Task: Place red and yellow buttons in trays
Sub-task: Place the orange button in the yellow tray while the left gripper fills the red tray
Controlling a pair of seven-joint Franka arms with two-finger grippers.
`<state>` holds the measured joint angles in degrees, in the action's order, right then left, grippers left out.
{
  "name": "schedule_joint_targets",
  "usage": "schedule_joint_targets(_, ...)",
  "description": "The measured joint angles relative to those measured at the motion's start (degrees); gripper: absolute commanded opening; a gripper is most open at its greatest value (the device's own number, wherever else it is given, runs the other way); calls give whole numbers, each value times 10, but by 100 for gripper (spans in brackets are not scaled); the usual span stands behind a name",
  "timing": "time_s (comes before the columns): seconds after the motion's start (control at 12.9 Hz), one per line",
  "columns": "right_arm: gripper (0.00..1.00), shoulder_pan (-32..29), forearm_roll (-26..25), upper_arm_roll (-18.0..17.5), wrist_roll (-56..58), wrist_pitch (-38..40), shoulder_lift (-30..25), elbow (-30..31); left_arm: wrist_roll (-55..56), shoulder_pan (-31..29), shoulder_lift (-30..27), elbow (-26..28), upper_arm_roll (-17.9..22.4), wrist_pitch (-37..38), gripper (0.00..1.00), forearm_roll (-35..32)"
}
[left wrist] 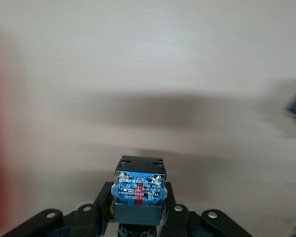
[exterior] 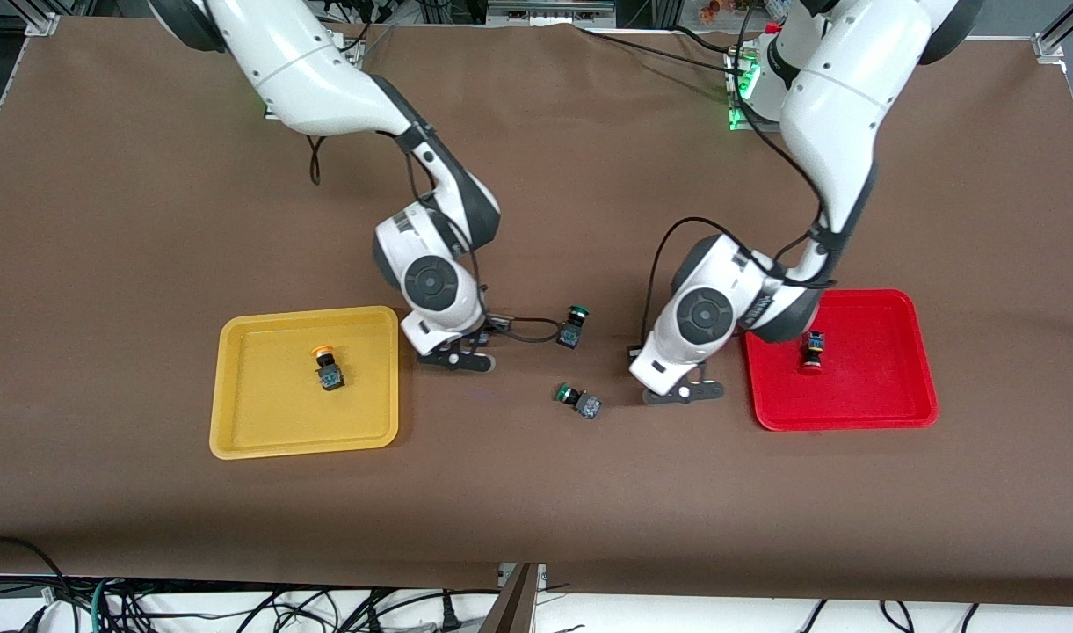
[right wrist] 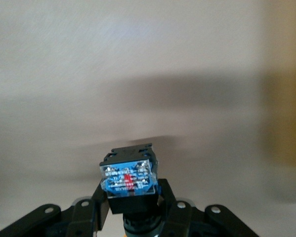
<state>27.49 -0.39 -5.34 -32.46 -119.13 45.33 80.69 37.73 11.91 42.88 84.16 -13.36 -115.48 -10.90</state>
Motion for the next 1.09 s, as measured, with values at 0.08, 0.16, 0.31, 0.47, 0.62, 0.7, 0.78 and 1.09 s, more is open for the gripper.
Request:
schedule_joint_targets(0.08,11,-21,-23,7,62,29,-14,-8,-17,-20,-15,-21,5,62,0,0)
schedule_joint_targets(0.16,17,-39,-37,19,123,42,-28,-11,-55,-44,-28,-38,9,113,0,-2)
schedule_joint_targets(0.31,29,-60,-41,53,220,55,-42,-10,-171,-85,-36,-47,33,159,0,-15)
schedule_joint_targets(0.47,77,-72,-40,65,245,55,-39,-1,-303,-142,-25,-44,48,159,8,-37)
schedule_joint_targets(0.62,100,-79,-7,65,245,54,-30,10,-380,-195,-12,-26,47,127,31,-39)
schedule_joint_targets(0.7,100,-81,19,66,245,52,-26,15,-394,-207,-9,1,46,86,99,-39)
schedule_joint_targets(0.78,100,-82,34,66,245,50,-23,17,-396,-210,-8,35,45,42,100,-40)
schedule_joint_targets(1.09,100,-101,49,67,249,46,-32,4,-431,-213,-19,58,44,-3,100,-43)
